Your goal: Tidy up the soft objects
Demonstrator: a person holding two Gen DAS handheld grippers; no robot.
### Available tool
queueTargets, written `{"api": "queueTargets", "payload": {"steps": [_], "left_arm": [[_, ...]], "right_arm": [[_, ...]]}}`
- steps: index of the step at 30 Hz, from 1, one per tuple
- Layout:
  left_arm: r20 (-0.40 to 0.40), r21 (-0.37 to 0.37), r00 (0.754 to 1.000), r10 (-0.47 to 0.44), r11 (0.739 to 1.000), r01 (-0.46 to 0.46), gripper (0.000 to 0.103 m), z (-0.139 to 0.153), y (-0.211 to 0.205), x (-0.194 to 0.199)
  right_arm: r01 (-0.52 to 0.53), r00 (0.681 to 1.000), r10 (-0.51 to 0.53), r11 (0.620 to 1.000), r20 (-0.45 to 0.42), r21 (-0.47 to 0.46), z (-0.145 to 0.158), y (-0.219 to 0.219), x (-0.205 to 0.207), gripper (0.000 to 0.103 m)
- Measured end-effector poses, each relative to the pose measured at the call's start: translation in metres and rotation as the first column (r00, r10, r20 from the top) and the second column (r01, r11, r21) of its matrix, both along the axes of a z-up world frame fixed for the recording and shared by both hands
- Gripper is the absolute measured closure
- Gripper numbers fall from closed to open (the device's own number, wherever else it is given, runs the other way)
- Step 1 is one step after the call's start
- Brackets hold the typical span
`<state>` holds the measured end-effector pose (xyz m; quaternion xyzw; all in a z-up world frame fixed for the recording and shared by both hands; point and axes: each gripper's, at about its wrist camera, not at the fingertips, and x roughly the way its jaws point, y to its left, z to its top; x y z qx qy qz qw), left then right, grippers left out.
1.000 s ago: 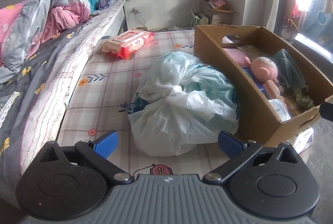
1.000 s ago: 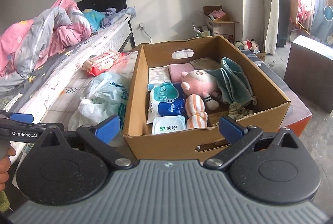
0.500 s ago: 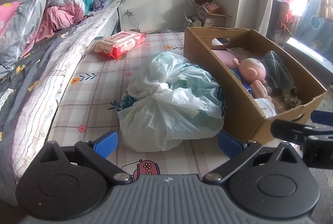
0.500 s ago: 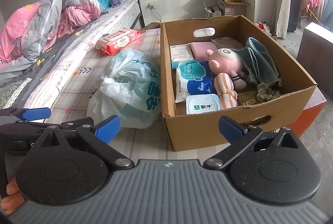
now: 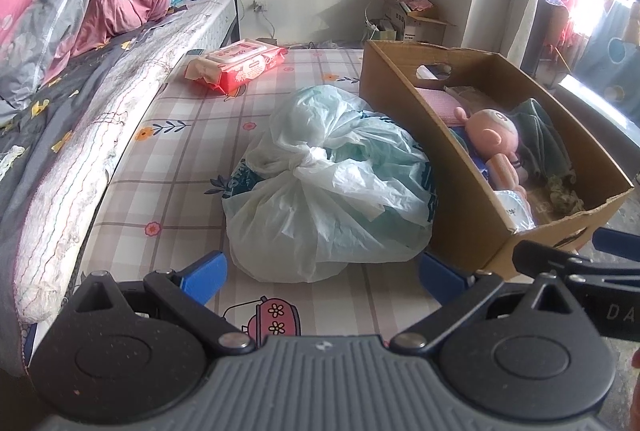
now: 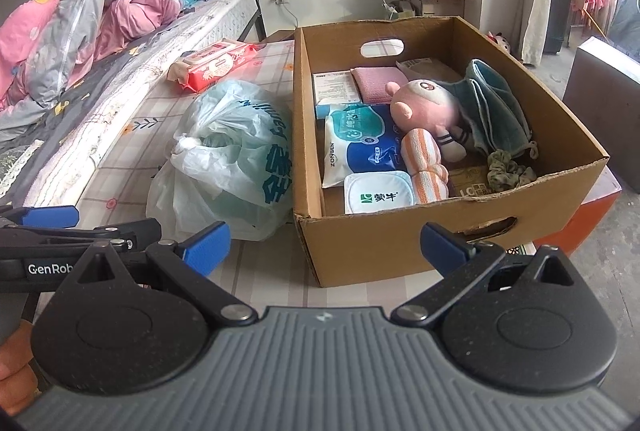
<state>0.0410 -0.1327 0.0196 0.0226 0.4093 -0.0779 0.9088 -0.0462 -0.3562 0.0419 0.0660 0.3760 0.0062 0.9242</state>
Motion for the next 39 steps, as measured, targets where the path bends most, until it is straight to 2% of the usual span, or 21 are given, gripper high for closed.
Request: {"api": "queueTargets", "payload": {"steps": [39], "left_arm": [[-0.021,0.014,1.0,-0.001,1.0,0.001,0.004,-0.005,-0.016,0.006]], "right_arm": [[0.014,0.999,-0.014,1.0,-0.044,-0.008,-0.007,-0.012,0.008,0.001]]}}
